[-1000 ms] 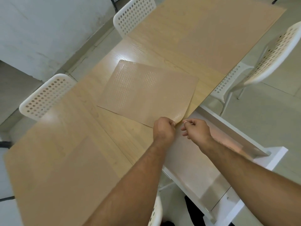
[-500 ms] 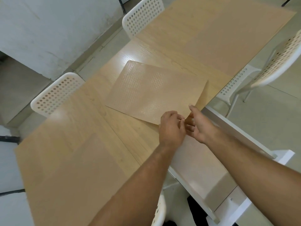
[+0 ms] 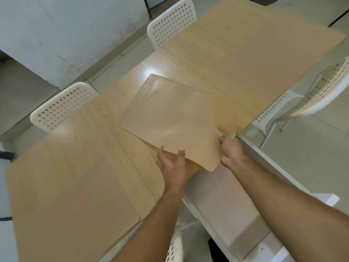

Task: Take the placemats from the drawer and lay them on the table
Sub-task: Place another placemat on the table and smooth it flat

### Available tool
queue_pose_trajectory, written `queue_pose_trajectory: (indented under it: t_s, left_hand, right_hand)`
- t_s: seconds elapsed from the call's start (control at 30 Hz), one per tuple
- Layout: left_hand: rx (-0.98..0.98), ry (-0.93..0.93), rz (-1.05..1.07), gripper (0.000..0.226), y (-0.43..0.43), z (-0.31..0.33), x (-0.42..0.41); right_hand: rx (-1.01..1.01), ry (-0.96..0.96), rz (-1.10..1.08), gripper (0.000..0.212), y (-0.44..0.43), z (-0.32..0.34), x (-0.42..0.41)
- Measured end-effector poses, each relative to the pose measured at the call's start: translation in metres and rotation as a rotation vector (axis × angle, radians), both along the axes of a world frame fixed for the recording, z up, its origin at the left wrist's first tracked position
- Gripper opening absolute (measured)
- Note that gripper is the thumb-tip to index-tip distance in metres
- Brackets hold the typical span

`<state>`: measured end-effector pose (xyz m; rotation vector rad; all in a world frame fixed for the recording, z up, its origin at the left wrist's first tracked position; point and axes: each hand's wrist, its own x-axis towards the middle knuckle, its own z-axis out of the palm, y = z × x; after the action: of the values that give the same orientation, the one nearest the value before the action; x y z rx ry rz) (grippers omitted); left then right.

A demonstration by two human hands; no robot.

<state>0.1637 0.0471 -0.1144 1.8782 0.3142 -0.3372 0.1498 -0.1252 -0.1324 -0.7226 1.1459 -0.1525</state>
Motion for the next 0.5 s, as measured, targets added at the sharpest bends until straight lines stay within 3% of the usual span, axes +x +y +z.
queue_pose_trajectory:
  t_s: [0.07,0.13,0.27,0.43,0.5]
  left_hand:
    - [-0.17,0.18,0.289,0.084,0.004,-0.004,0.026]
    - [-0.415,0.337,0.446,0.08,0.012,-0.008,0.048]
    - [-0.571,0.383,0.446,0.039,0.029,-0.002,0.079]
    - [-0.613,0.357,0.43,0.029,0.073,0.01,0.11]
    - [-0.604,0.323,0.372,0.037,0.106,0.026,0.12]
  right_hand:
    - [0.026,-0.05,-0.028,0.011,0.001,0.001,-0.001]
    - [0.05,-0.087,-0.002,0.009,0.0,0.004,-0.004]
    - [0.123,-0.147,0.09,0.019,-0.004,0.002,-0.018]
    - [0.155,-0.23,0.191,0.028,-0.013,0.01,-0.033]
    - [0.141,-0.232,0.263,0.039,-0.017,0.016,-0.036]
